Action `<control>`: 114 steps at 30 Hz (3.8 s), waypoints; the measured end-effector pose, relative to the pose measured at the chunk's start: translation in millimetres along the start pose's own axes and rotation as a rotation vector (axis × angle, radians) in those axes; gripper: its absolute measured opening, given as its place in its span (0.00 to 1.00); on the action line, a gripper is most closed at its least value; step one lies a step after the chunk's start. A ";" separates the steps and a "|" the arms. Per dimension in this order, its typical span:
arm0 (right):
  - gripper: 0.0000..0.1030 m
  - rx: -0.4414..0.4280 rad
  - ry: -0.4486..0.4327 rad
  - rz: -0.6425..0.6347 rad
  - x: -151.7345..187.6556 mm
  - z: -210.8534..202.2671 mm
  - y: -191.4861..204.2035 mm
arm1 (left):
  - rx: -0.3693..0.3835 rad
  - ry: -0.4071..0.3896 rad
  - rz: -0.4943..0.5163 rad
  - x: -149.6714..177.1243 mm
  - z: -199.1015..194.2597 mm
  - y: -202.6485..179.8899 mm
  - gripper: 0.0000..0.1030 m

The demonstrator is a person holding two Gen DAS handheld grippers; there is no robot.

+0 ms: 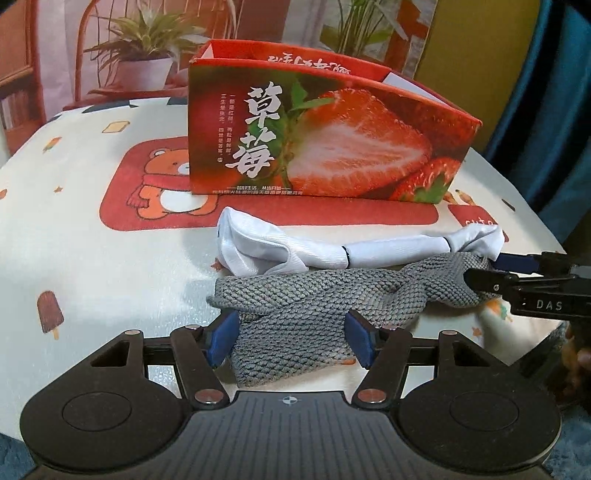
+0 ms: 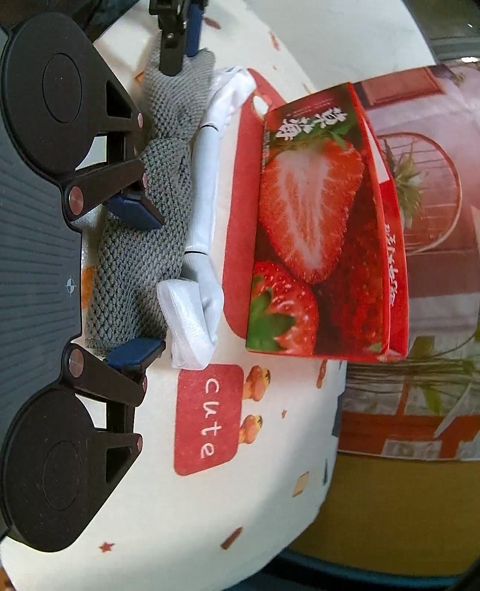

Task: Organize soft objects
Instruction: 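Move both tools down to the grey knit glove, then close both tools on the grey knit glove, then lift the grey glove into the red box and open both tools, then move both tools down and close them on the white socks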

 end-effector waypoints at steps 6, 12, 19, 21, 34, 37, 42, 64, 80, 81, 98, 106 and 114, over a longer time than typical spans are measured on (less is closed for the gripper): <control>0.61 -0.006 -0.054 0.054 -2.2 -10.9 -8.3 | -0.011 -0.004 0.013 0.0 2.0 -0.4 0.66; 0.61 -0.009 -0.030 0.110 0.3 -7.0 -19.6 | -0.009 -0.005 0.013 -0.3 2.9 0.6 0.68; 0.62 -0.030 -0.011 0.137 2.8 -1.4 -22.7 | -0.007 0.001 -0.065 0.8 1.8 12.7 0.71; 0.61 -0.038 -0.010 0.139 3.2 -0.3 -23.2 | -0.002 -0.002 -0.078 1.2 0.9 14.7 0.71; 0.43 -0.077 -0.004 0.090 3.4 0.0 -11.2 | 0.010 -0.006 -0.062 2.7 2.8 10.9 0.73; 0.41 -0.082 -0.005 0.087 3.5 -0.4 -10.7 | 0.014 -0.009 -0.069 3.0 2.7 11.7 0.72; 0.39 -0.089 -0.006 0.076 3.5 -0.9 -7.6 | 0.013 -0.011 -0.069 3.3 2.9 11.5 0.71; 0.21 -0.259 -0.278 -0.033 -60.6 -82.2 17.3 | -0.023 -0.368 -0.020 -47.1 -100.8 11.4 0.15; 0.21 -0.136 -0.276 -0.069 -203.1 -58.6 -4.7 | 0.027 -0.291 -0.031 -186.1 -73.7 2.9 0.15; 0.21 -0.128 -0.257 -0.068 -204.8 -50.8 -5.6 | 0.027 -0.267 -0.040 -190.9 -64.7 4.2 0.15; 0.31 -0.078 -0.076 -0.046 -198.1 13.9 -10.2 | -0.024 -0.088 0.022 -202.7 -5.6 0.9 0.24; 0.87 -0.045 -0.219 -0.036 -185.1 -21.7 -18.2 | -0.042 -0.212 0.053 -186.1 -46.9 0.4 0.97; 1.00 0.002 -0.264 -0.030 -141.2 -46.8 -22.0 | -0.114 -0.250 0.120 -132.8 -61.7 -6.5 1.00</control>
Point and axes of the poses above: each gripper's, at about its wrist camera, not at the fingertips, and z roughly the way its jaws point, y to its left, x to its underside, the point moved 8 cm from there along z, roughly the way its jaws point, and after that the axes turned 14 degrees about y, right-handed, at the moved point
